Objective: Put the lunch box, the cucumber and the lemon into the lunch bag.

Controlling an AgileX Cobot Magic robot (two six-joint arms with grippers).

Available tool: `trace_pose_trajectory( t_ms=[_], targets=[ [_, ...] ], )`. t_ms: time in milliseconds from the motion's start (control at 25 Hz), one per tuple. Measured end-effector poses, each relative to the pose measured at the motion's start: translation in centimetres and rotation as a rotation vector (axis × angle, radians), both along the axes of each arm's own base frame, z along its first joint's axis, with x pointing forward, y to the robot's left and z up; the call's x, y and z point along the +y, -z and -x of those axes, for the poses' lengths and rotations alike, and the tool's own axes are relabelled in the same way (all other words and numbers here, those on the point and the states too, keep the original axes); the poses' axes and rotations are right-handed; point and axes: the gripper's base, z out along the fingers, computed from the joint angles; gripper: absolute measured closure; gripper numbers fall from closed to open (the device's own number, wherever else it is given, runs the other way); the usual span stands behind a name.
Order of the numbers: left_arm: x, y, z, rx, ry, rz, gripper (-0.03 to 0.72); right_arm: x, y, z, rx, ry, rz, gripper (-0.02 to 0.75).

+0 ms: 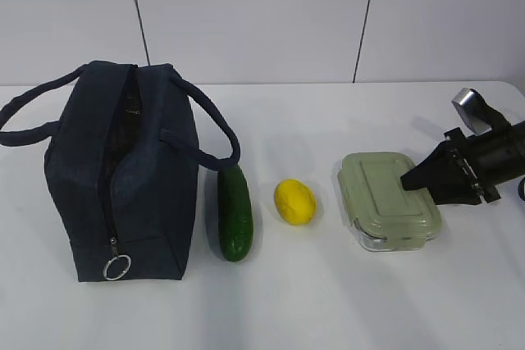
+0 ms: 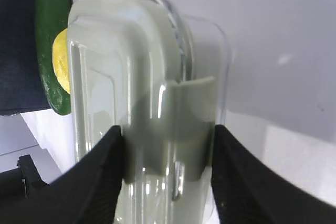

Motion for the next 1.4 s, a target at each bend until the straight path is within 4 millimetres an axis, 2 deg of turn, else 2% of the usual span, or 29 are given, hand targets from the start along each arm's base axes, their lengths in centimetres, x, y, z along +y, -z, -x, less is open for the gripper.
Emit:
trace_pose_trajectory(
  t_ms=[1400],
  targets=[
    [0.0,0.0,0.0,0.0,0.0,0.0,0.424,0.01,-0.03,-0.09,0.017,0.025,-0.008,0.39]
  ],
)
